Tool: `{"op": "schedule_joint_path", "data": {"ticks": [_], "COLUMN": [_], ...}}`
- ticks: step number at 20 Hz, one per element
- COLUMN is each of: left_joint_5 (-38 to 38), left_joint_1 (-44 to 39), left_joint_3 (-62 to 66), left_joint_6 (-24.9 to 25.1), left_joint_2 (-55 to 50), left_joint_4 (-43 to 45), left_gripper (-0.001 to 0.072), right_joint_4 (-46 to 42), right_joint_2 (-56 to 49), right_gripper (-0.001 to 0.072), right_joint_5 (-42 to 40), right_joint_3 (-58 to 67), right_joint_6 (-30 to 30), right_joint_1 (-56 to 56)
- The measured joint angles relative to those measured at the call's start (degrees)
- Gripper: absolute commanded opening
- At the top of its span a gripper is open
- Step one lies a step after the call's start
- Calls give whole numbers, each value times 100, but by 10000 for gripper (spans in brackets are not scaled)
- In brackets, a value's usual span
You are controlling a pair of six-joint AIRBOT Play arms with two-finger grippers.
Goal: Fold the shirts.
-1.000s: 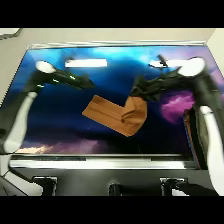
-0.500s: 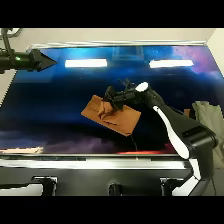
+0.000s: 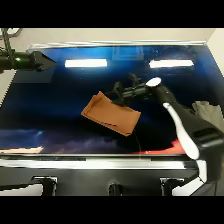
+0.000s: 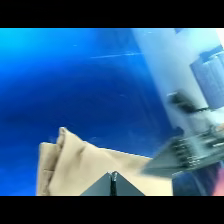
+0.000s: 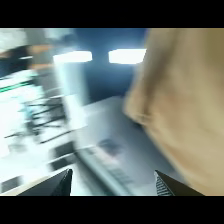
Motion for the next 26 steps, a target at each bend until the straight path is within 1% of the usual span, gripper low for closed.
{"op": "schedule_joint_path", "data": {"ticks": [3, 4, 5, 6, 7, 8, 10, 11, 12, 13, 14, 15, 17, 19, 20, 22, 26], "left_joint_5": [-4, -4, -2, -4, -4, -9, -50, -83, -116, -138, -155, -170, -179, -192, -203, -203, -203], "left_joint_1": [46, 59, 70, 74, 74, 74, 74, 74, 74, 74, 74, 72, 74, 74, 74, 74, 74], "left_joint_3": [0, 0, 0, 0, 0, 0, 0, 0, 0, 0, 0, 0, 0, 0, 0, 0, 0], "left_joint_6": [9, 11, 11, 11, 11, 11, 11, 9, 9, 9, 7, 7, 4, -13, -13, -13, 13], "left_joint_2": [0, 0, 0, 0, 0, 0, 0, 0, 2, 4, 4, 4, 4, 4, 4, 4, -2], "left_joint_4": [85, 109, 122, 136, 142, 146, 151, 162, 162, 162, 160, 160, 162, 162, 162, 162, 162], "left_gripper": [27, 27, 27, 27, 27, 27, 27, 28, 27, 27, 28, 28, 27, 27, 28, 28, 28], "right_joint_4": [-1945, -2516, -2903, -3132, -3182, -3047, -2702, -2553, -2382, -2192, -1987, -1738, -1287, -1023, -1003, -1152, -1867], "right_joint_2": [496, 621, 710, 785, 831, 870, 905, 896, 870, 841, 826, 822, 885, 1075, 1207, 1539, 2129], "right_gripper": [604, 604, 598, 597, 597, 593, 542, 479, 377, 237, 50, 45, 44, 44, 44, 44, 44], "right_joint_5": [804, 1106, 1300, 1346, 1241, 1012, 452, 127, -125, -402, -614, -820, -1213, -1176, -1071, -739, 337], "right_joint_3": [-90, -256, -483, -798, -1115, -1453, -2028, -2258, -2420, -2546, -2629, -2695, -2704, -2507, -2350, -1873, -704], "right_joint_6": [542, 667, 754, 831, 874, 872, 846, 848, 852, 839, 800, 737, 400, -2, -131, -186, 208], "right_joint_1": [-632, -767, -846, -914, -942, -927, -817, -763, -706, -640, -592, -560, -555, -664, -782, -1204, -2487]}}
